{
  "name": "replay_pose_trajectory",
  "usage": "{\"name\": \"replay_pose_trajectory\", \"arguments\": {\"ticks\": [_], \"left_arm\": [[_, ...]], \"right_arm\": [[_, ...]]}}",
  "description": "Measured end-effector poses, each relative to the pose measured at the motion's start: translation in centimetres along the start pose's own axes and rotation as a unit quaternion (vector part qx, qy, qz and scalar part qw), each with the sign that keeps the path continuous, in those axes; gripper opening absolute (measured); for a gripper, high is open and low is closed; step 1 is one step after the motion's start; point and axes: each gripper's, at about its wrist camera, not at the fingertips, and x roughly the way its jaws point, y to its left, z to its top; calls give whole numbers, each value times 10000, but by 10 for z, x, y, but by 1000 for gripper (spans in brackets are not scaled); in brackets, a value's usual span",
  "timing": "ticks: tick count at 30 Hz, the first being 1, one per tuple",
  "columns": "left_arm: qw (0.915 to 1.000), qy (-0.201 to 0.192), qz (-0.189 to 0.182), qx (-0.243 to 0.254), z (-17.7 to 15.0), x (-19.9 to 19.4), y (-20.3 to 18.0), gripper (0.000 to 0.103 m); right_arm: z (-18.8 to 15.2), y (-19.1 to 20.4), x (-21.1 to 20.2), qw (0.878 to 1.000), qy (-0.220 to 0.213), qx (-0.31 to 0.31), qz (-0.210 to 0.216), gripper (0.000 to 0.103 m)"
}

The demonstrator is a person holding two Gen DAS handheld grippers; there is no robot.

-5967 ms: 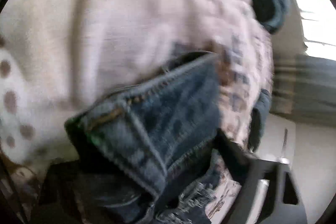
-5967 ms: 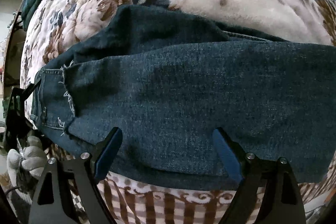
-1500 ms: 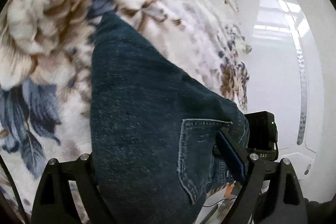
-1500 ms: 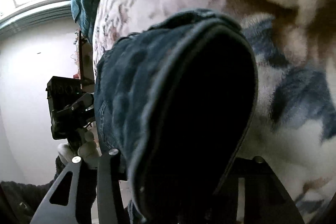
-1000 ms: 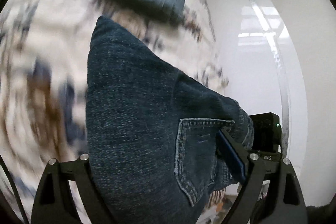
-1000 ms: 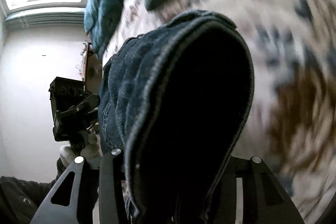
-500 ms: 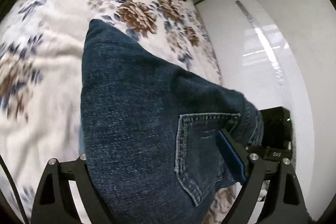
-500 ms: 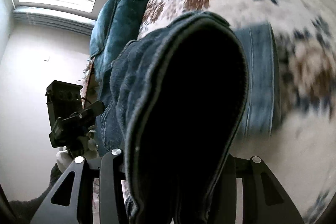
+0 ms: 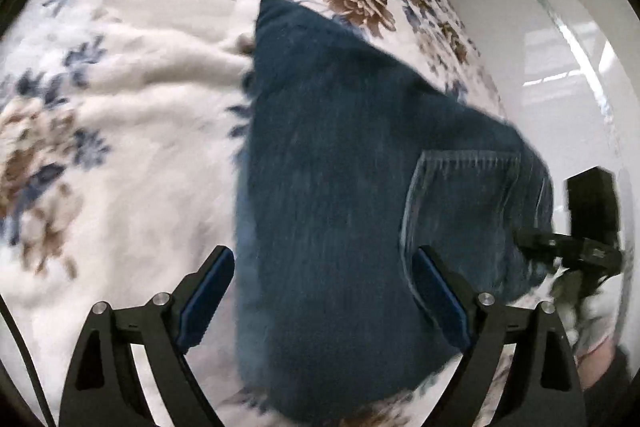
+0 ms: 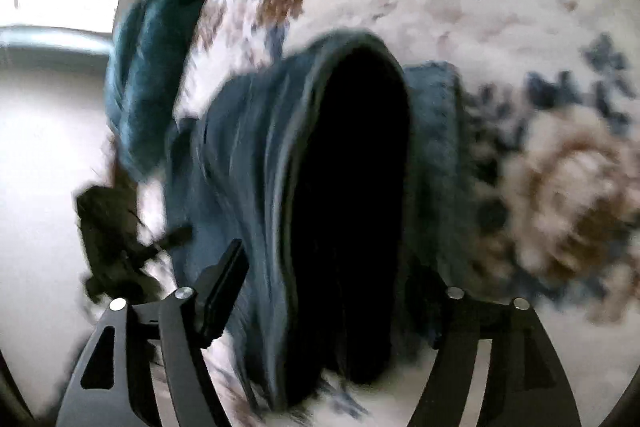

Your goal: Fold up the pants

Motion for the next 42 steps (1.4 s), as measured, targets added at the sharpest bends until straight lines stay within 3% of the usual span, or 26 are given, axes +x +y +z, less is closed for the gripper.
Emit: {"name": "replay_pose_trajectory", "arguments": {"ticks": [3,5,8,11,14,15,18,21,29,34,42], "left_arm": [[9993,-18,358,143,-11,-2,2,94],[9991,3,417,85,-14,4,5,99],[9981,-50,605,-45,-17,4,4,99],[9924,-241,1200,95,-24,-18,-20,98],[9779,-790,1895,386,-47,-60,-60,98],[9727,-984,2059,430,-58,-78,-76,98],[9670,-1231,2197,389,-81,-117,-107,98],[9656,-1339,2202,353,-101,-157,-138,98],[9538,-1842,2297,589,-162,-276,-214,98],[9477,-2138,2270,682,-211,-347,-252,98],[9469,-2261,2096,909,-299,-436,-294,98]], "right_arm": [[-26,-2,-9,9988,52,-146,-458,77],[-27,-7,-1,9974,-11,-93,-718,80],[-35,-9,3,9945,-74,51,-1047,84],[-35,6,-3,9899,-249,219,-1378,87],[-55,44,-32,9735,-643,-69,-2192,91],[-68,65,-46,9599,-892,-217,-2647,91],[-108,109,-85,9374,-1335,-371,-3196,91],[-147,146,-125,9250,-1631,-412,-3407,91],[-251,236,-247,9162,-2161,-442,-3345,91],[-326,305,-320,9006,-2576,-723,-3425,91],[-451,394,-415,8887,-2983,-854,-3374,91]]}}
